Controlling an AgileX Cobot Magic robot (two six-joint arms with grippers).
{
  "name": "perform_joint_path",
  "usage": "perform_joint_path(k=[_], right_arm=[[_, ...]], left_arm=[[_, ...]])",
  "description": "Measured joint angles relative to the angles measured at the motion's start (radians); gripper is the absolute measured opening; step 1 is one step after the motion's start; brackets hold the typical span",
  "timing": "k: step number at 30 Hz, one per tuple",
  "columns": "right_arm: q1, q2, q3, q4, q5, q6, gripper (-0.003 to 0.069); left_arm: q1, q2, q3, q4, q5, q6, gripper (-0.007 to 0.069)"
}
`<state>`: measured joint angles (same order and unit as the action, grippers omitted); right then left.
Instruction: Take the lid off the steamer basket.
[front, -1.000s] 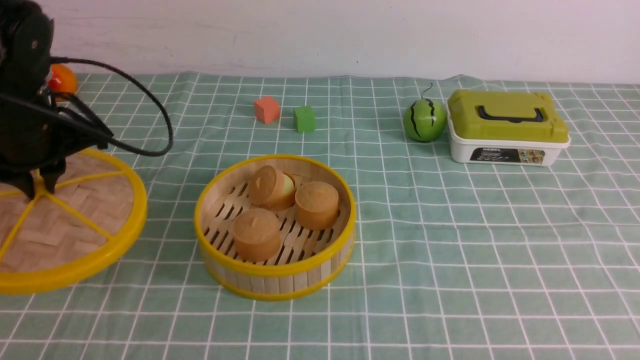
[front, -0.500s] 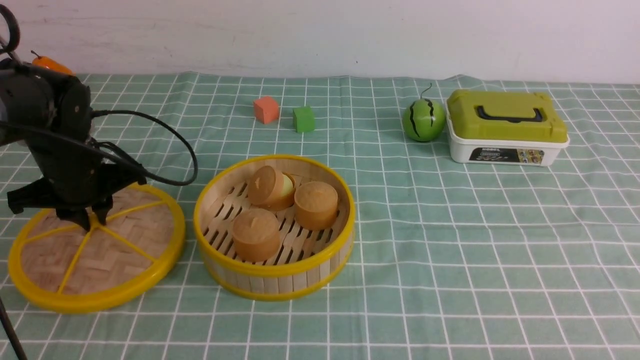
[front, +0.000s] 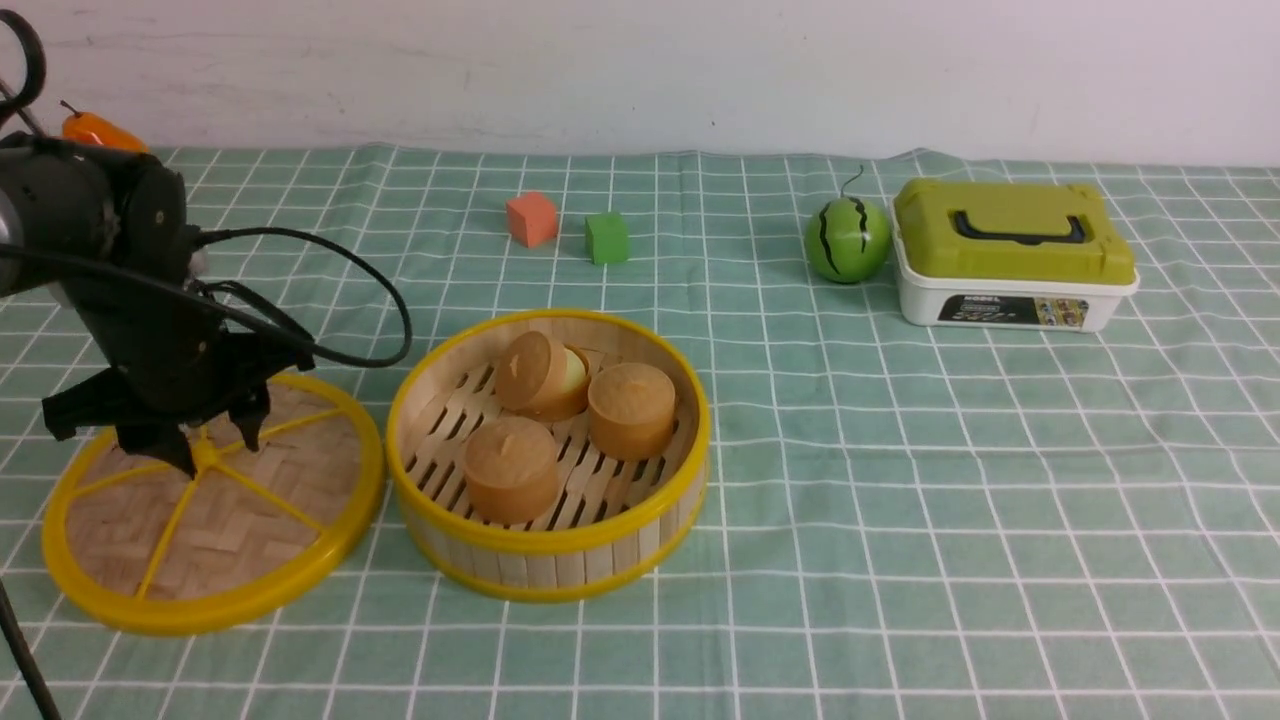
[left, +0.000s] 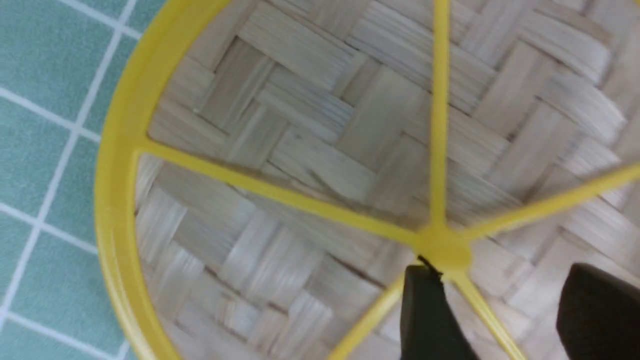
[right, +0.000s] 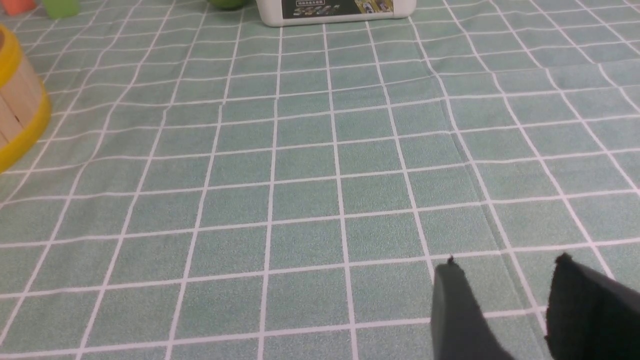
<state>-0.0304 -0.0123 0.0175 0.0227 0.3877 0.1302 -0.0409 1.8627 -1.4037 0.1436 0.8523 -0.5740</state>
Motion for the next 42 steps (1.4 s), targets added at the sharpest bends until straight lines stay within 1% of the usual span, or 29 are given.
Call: perform_joint_path(k=[2, 3, 4, 5, 6, 9, 10, 11, 12, 13, 14, 15, 19, 20, 21, 25, 26, 27, 29, 32, 34, 42], right_arm=[[0.0, 0.0, 0.0, 0.0, 0.0, 0.0, 0.0241], [0.0, 0.0, 0.0, 0.0, 0.0, 0.0, 0.0241], [0.0, 0.0, 0.0, 0.0, 0.0, 0.0, 0.0241], [0.0, 0.0, 0.0, 0.0, 0.0, 0.0, 0.0241], [0.0, 0.0, 0.0, 0.0, 0.0, 0.0, 0.0241], [0.0, 0.0, 0.0, 0.0, 0.0, 0.0, 0.0241], [0.0, 0.0, 0.0, 0.0, 0.0, 0.0, 0.0241], [0.0, 0.0, 0.0, 0.0, 0.0, 0.0, 0.0241], [0.0, 0.0, 0.0, 0.0, 0.0, 0.0, 0.0241], [0.0, 0.0, 0.0, 0.0, 0.0, 0.0, 0.0241], [0.0, 0.0, 0.0, 0.0, 0.0, 0.0, 0.0241], [0.0, 0.0, 0.0, 0.0, 0.0, 0.0, 0.0241], [0.0, 0.0, 0.0, 0.0, 0.0, 0.0, 0.024], [0.0, 0.0, 0.0, 0.0, 0.0, 0.0, 0.024], [0.0, 0.0, 0.0, 0.0, 0.0, 0.0, 0.024], [0.0, 0.0, 0.0, 0.0, 0.0, 0.0, 0.024], [0.0, 0.0, 0.0, 0.0, 0.0, 0.0, 0.024], [0.0, 0.0, 0.0, 0.0, 0.0, 0.0, 0.024], [0.0, 0.0, 0.0, 0.0, 0.0, 0.0, 0.024], [0.0, 0.0, 0.0, 0.0, 0.0, 0.0, 0.024], [0.0, 0.0, 0.0, 0.0, 0.0, 0.0, 0.0241], [0.0, 0.0, 0.0, 0.0, 0.0, 0.0, 0.0241]], left_arm=[[0.0, -0.066, 0.0, -0.009, 0.037, 0.066, 0.033], [0.0, -0.074, 0.0, -0.01, 0.04, 0.072, 0.0325], [0.0, -0.138, 0.0, -0.013, 0.076, 0.11, 0.028], [0.0, -0.146, 0.0, -0.013, 0.081, 0.113, 0.0273], [0.0, -0.214, 0.0, -0.015, 0.115, 0.137, 0.0208], [0.0, -0.327, 0.0, -0.026, 0.202, 0.161, 0.0084], [0.0, -0.391, 0.001, -0.031, 0.244, 0.166, 0.0019], [0.0, -0.44, 0.006, -0.039, 0.27, 0.171, -0.0013], [0.0, -0.44, 0.007, -0.041, 0.275, 0.171, -0.0013], [0.0, -0.536, 0.032, -0.069, 0.292, 0.197, -0.0013], [0.0, -0.547, 0.036, -0.073, 0.293, 0.201, -0.0013], [0.0, -0.64, 0.079, -0.116, 0.282, 0.241, -0.0013], [0.0, -0.884, 0.244, -0.265, 0.185, 0.386, -0.0013], [0.0, -0.897, 0.266, -0.284, 0.171, 0.393, -0.0013], [0.0, -1.004, 0.36, -0.359, 0.114, 0.458, -0.0013], [0.0, -1.195, 0.59, -0.538, -0.03, 0.574, -0.0013], [0.0, -1.264, 0.674, -0.599, -0.084, 0.61, -0.0013], [0.0, -1.273, 0.686, -0.607, -0.101, 0.616, -0.0013], [0.0, -1.362, 0.795, -0.675, -0.193, 0.666, -0.0013], [0.0, -1.449, 0.903, -0.722, -0.296, 0.695, -0.0013], [0.0, -1.476, 0.941, -0.729, -0.331, 0.698, -0.0013], [0.0, -1.491, 1.018, -0.737, -0.344, 0.701, -0.0013]])
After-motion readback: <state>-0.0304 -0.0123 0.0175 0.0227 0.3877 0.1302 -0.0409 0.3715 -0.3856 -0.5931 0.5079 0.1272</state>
